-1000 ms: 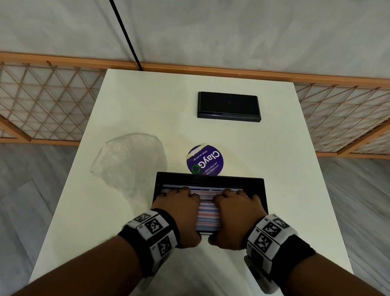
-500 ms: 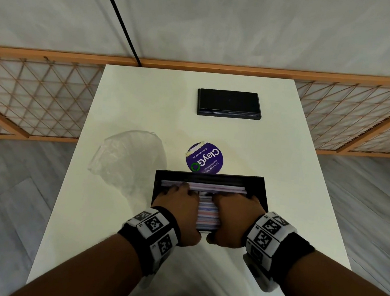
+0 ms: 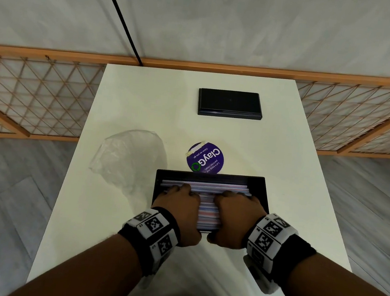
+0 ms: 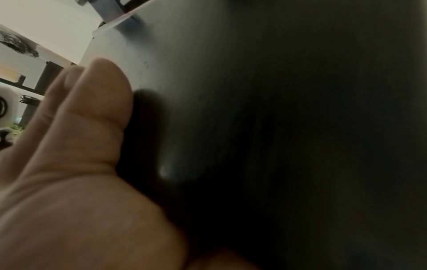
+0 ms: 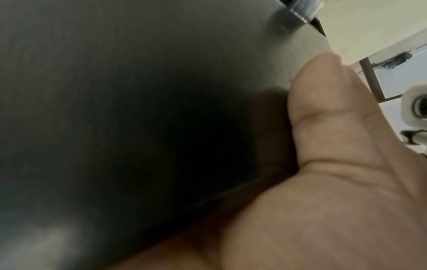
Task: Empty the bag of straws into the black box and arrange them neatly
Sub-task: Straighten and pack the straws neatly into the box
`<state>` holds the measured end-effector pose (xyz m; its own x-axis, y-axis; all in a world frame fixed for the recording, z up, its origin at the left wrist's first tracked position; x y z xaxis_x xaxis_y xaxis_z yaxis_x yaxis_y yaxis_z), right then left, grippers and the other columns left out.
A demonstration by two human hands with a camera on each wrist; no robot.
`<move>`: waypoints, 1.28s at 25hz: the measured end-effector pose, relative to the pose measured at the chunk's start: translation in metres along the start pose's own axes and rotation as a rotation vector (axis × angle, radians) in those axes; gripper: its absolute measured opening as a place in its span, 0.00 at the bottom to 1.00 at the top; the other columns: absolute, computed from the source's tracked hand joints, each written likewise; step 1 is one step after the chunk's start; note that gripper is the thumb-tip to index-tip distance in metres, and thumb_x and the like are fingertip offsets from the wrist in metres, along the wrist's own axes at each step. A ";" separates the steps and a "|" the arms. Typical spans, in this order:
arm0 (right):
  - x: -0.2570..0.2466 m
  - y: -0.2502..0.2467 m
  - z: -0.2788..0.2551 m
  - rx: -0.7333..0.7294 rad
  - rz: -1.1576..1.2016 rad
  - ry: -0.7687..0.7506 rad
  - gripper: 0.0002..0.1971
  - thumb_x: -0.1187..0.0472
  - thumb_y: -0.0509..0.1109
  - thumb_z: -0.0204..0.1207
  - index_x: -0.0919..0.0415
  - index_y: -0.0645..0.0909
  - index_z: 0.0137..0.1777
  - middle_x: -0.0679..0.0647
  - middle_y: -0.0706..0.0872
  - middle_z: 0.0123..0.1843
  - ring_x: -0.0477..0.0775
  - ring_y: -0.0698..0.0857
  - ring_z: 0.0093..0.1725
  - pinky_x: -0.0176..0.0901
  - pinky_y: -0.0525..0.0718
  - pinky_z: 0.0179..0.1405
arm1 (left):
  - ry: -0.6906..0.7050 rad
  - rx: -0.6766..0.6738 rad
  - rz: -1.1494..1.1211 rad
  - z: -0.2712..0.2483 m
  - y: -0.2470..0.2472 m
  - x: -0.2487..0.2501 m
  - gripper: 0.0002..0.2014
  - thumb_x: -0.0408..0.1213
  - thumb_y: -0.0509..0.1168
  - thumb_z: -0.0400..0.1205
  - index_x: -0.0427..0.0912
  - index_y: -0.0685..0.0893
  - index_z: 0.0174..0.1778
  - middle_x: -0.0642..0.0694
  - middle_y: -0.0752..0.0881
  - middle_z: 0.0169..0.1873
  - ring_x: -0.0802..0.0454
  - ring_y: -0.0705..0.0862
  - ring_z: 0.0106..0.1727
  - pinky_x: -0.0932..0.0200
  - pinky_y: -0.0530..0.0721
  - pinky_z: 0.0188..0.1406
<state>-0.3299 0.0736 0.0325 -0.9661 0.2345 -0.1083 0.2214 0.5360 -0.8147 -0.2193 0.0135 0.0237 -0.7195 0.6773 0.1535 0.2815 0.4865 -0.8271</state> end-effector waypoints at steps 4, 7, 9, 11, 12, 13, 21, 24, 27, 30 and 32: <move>0.000 -0.001 0.000 -0.001 -0.050 -0.010 0.33 0.33 0.74 0.57 0.45 0.80 0.62 0.47 0.80 0.61 0.57 0.80 0.62 0.58 0.76 0.68 | 0.016 0.019 -0.001 -0.001 -0.002 0.002 0.34 0.55 0.73 0.70 0.51 0.73 0.71 0.49 0.79 0.67 0.46 0.79 0.68 0.45 0.79 0.70; 0.000 -0.001 0.000 0.016 -0.015 -0.007 0.30 0.35 0.74 0.57 0.46 0.78 0.59 0.44 0.86 0.56 0.54 0.85 0.59 0.54 0.77 0.68 | 0.015 0.014 -0.009 -0.001 -0.001 0.001 0.32 0.55 0.73 0.71 0.53 0.74 0.71 0.50 0.80 0.67 0.46 0.79 0.68 0.46 0.78 0.71; -0.001 0.000 0.000 0.017 0.000 -0.013 0.30 0.36 0.75 0.57 0.45 0.78 0.59 0.44 0.87 0.55 0.53 0.85 0.57 0.52 0.78 0.67 | 0.005 -0.008 -0.017 0.000 0.001 0.000 0.34 0.56 0.73 0.70 0.54 0.75 0.72 0.49 0.76 0.70 0.46 0.76 0.71 0.44 0.76 0.73; -0.001 0.000 0.001 0.027 0.008 -0.019 0.29 0.36 0.75 0.57 0.45 0.79 0.59 0.43 0.86 0.54 0.52 0.85 0.55 0.50 0.81 0.64 | -0.007 -0.006 -0.034 0.000 0.001 -0.001 0.37 0.57 0.73 0.69 0.54 0.73 0.75 0.48 0.70 0.74 0.45 0.71 0.74 0.44 0.74 0.75; 0.000 0.000 0.001 0.033 0.010 -0.021 0.30 0.35 0.75 0.57 0.45 0.79 0.58 0.43 0.86 0.53 0.52 0.85 0.55 0.50 0.82 0.63 | -0.013 -0.004 -0.043 0.000 0.002 -0.002 0.38 0.57 0.73 0.69 0.54 0.72 0.76 0.47 0.69 0.74 0.45 0.70 0.75 0.44 0.74 0.76; 0.000 0.000 0.002 0.035 0.010 -0.024 0.30 0.35 0.75 0.56 0.45 0.80 0.58 0.43 0.86 0.53 0.52 0.85 0.54 0.50 0.82 0.62 | -0.015 -0.004 -0.045 0.001 0.002 -0.002 0.38 0.57 0.73 0.69 0.54 0.71 0.76 0.47 0.70 0.74 0.45 0.71 0.75 0.44 0.74 0.75; -0.002 -0.003 -0.002 0.001 -0.062 -0.019 0.29 0.36 0.74 0.60 0.47 0.81 0.61 0.48 0.82 0.60 0.57 0.82 0.62 0.54 0.76 0.68 | 0.005 0.011 -0.024 0.000 0.002 -0.001 0.33 0.56 0.73 0.70 0.53 0.76 0.71 0.49 0.77 0.68 0.46 0.78 0.69 0.45 0.78 0.71; -0.002 -0.002 -0.002 0.001 -0.012 -0.020 0.29 0.37 0.75 0.60 0.46 0.80 0.60 0.45 0.87 0.56 0.53 0.85 0.58 0.50 0.79 0.66 | 0.008 0.017 -0.043 0.000 0.002 -0.001 0.29 0.54 0.73 0.70 0.52 0.78 0.67 0.51 0.82 0.64 0.47 0.82 0.65 0.49 0.81 0.67; -0.002 0.000 0.000 0.014 -0.010 -0.017 0.28 0.38 0.75 0.59 0.46 0.80 0.59 0.45 0.87 0.54 0.53 0.86 0.56 0.48 0.81 0.62 | 0.010 0.010 -0.060 0.000 0.001 0.000 0.27 0.53 0.73 0.70 0.53 0.80 0.65 0.52 0.85 0.61 0.49 0.85 0.61 0.52 0.83 0.64; -0.003 -0.001 0.000 0.026 -0.022 -0.021 0.27 0.37 0.74 0.59 0.46 0.81 0.58 0.45 0.86 0.55 0.53 0.86 0.56 0.49 0.82 0.62 | 0.011 0.002 -0.055 0.001 0.001 -0.001 0.28 0.54 0.74 0.69 0.53 0.80 0.66 0.52 0.84 0.62 0.49 0.84 0.62 0.52 0.83 0.64; -0.002 -0.001 0.000 0.016 -0.028 -0.013 0.28 0.36 0.74 0.59 0.46 0.82 0.58 0.46 0.84 0.57 0.54 0.85 0.57 0.51 0.81 0.63 | 0.006 0.005 -0.044 0.000 0.001 -0.001 0.29 0.54 0.73 0.70 0.53 0.80 0.67 0.50 0.80 0.65 0.47 0.82 0.64 0.49 0.82 0.66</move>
<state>-0.3279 0.0727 0.0339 -0.9735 0.2090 -0.0931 0.1926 0.5290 -0.8265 -0.2179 0.0134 0.0223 -0.7271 0.6587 0.1935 0.2466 0.5136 -0.8219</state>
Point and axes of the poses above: each hand's wrist, its own z-axis towards the middle knuckle, its own y-axis out of the palm, x = y × z, the point moved 6 cm from there along z, towards the middle knuckle
